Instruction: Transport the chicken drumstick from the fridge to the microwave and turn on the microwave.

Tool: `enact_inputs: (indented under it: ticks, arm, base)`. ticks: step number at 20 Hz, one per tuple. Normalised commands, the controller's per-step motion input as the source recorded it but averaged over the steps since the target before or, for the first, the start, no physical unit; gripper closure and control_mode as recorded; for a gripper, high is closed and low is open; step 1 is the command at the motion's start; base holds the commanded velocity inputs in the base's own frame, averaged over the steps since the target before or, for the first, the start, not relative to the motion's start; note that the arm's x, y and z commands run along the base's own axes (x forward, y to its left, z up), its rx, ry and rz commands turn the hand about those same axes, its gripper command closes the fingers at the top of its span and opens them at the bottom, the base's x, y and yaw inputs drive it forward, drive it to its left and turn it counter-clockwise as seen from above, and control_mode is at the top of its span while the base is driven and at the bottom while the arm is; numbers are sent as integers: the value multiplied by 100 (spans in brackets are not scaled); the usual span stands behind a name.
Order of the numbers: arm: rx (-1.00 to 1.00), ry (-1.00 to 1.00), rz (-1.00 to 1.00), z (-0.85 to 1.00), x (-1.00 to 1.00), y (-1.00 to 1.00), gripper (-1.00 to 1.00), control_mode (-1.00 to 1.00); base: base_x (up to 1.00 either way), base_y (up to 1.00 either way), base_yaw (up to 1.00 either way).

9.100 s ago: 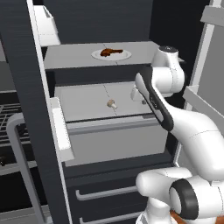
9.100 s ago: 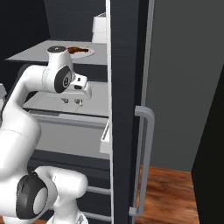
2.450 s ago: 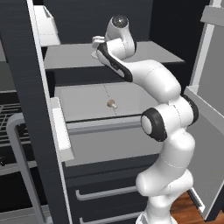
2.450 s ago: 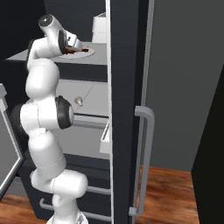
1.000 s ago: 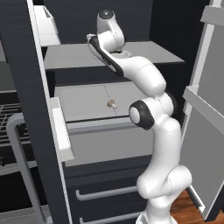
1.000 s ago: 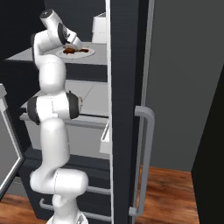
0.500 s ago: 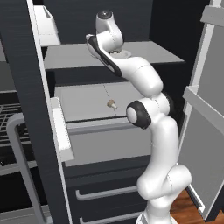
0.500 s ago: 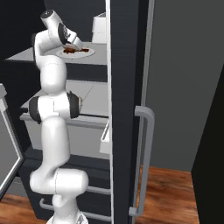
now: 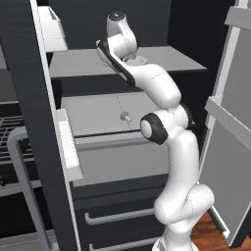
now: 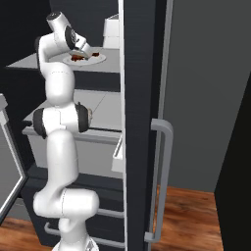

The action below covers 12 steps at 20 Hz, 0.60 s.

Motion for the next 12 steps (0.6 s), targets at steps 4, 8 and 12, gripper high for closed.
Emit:
enact_inputs:
  ticks: [4,8,12]
  arm:
    - [0,5,0,-18,0,0,-100,-100]
    - [0,0,0,-13,1,0,100,-100]
    - [0,0,0,-11,0,-1,100,-100]
  base:
    - [0,0,0]
    - [0,0,0]
    - [0,0,0]
